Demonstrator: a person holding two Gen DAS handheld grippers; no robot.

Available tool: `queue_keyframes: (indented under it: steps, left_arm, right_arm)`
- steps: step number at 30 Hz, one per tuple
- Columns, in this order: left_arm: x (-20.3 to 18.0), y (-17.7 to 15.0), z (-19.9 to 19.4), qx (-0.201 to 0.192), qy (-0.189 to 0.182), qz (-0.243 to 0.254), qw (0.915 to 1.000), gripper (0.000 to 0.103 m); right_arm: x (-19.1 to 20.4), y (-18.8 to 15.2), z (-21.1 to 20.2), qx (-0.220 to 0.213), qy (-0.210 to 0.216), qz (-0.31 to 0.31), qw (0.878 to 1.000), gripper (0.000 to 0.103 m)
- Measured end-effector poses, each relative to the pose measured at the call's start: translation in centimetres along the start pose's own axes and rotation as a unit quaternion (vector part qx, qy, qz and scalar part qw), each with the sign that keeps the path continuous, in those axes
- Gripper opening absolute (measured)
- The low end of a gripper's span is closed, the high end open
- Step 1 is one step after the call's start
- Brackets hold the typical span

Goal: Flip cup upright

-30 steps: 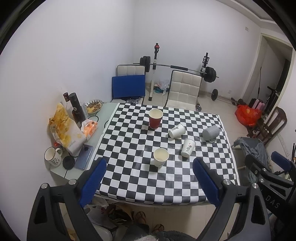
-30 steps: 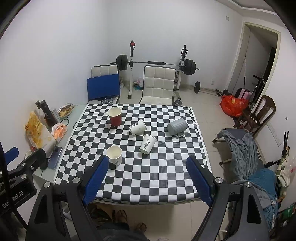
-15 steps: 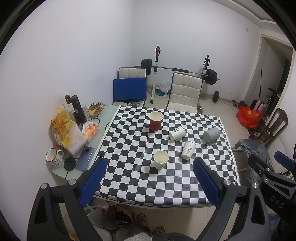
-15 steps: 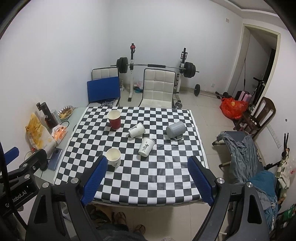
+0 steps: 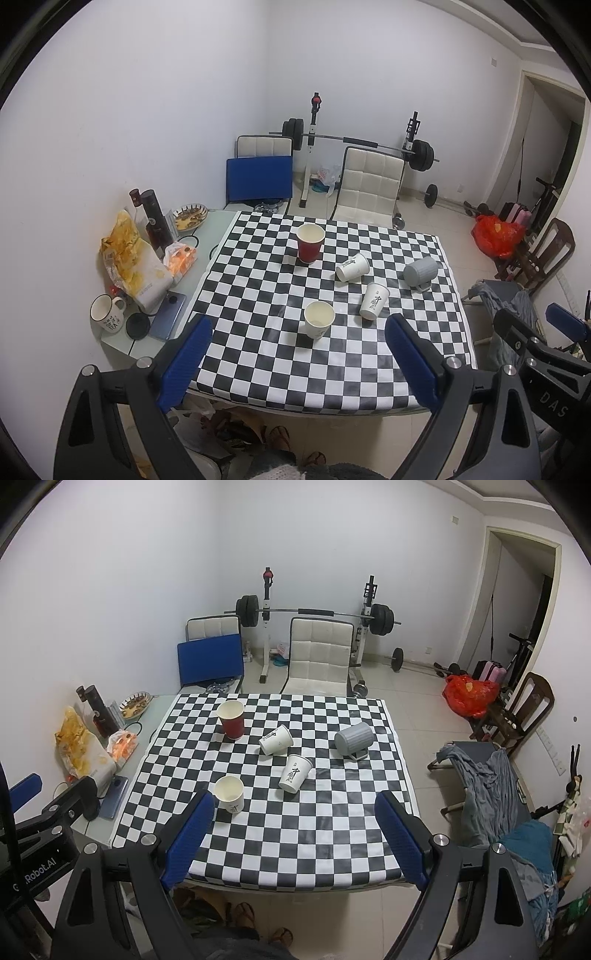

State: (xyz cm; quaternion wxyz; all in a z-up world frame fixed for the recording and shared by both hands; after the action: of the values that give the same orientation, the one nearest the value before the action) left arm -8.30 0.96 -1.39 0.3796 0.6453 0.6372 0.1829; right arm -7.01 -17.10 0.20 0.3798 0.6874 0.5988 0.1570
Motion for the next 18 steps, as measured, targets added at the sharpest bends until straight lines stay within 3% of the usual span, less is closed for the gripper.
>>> queue_keyframes:
  steps: [18]
  left_arm:
    - [-0.3,0.04,-0.04,-0.004,0.0,-0.002,1.0,0.096]
  right_arm:
    - [0.76,0.69,-0.19,0.0,0.014,-0.005,1.0,0.09]
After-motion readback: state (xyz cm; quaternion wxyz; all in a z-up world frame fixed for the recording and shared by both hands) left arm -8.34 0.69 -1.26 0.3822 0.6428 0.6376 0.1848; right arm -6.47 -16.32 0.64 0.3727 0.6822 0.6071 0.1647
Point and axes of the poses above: each gripper's, at about its wrist camera, not at the fingertips, and z roughly the way its jaws point, x to its left, y to its top, the point moved 1 cm from there along z, roughly the way its jaws point, and after that the axes turned 15 degrees about -y, right-handed, at the moved point
